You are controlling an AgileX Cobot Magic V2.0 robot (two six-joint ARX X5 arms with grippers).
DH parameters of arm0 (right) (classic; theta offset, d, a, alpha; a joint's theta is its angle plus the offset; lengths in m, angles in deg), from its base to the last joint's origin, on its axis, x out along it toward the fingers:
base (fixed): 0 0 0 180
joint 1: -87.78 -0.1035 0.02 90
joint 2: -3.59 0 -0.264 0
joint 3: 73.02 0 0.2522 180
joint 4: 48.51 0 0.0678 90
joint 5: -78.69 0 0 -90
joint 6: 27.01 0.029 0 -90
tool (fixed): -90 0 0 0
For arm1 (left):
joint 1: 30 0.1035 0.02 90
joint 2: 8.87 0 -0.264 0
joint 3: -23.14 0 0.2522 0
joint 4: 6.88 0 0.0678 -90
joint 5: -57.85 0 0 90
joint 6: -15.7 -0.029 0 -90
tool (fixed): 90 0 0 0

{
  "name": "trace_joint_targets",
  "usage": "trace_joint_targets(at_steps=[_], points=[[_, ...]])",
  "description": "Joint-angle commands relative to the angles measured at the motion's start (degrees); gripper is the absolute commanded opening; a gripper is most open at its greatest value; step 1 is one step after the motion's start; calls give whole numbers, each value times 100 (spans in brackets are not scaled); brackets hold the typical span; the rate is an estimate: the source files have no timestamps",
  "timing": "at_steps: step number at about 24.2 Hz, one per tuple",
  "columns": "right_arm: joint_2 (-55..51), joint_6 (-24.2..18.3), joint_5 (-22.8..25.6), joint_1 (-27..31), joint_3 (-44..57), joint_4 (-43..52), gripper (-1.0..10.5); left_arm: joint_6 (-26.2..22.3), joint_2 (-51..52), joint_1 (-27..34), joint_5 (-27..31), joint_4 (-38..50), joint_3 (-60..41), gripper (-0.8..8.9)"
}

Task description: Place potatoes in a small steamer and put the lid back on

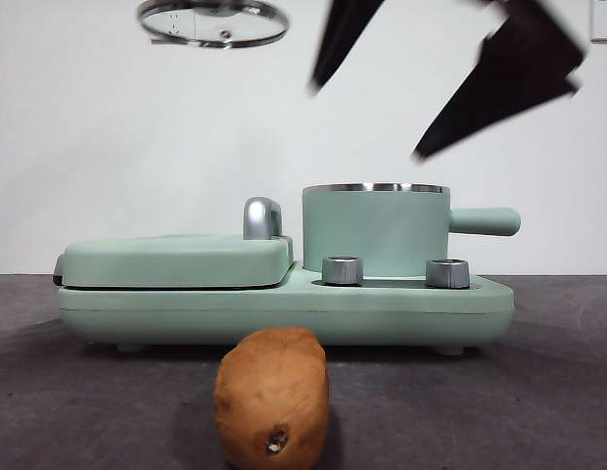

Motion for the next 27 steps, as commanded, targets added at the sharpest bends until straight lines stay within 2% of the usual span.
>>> trace_joint_targets(at_steps=[1, 11, 16, 18, 21, 23, 27], points=[[625, 636, 177, -282, -258, -4, 453, -76, 11, 125, -26, 92, 188, 8], [2555, 1005, 219, -872, -1086, -273, 453, -74, 11, 610, -28, 74, 186, 8], [3348, 1147, 208, -940, -1185, -575, 453, -68, 11, 750, -28, 59, 186, 8], [3552, 1145, 151, -938, -1185, -579, 345, -70, 11, 752, -28, 46, 186, 8], [3593, 1121, 144, -955, -1191, -579, 49, -72, 11, 752, -28, 35, 186, 8], [3519, 1086, 76, -929, -1322, -835, 33, -72, 11, 752, -28, 31, 184, 8], [3392, 363, 79, -603, -2522, -2302, 33, -72, 11, 752, -28, 22, 181, 8]])
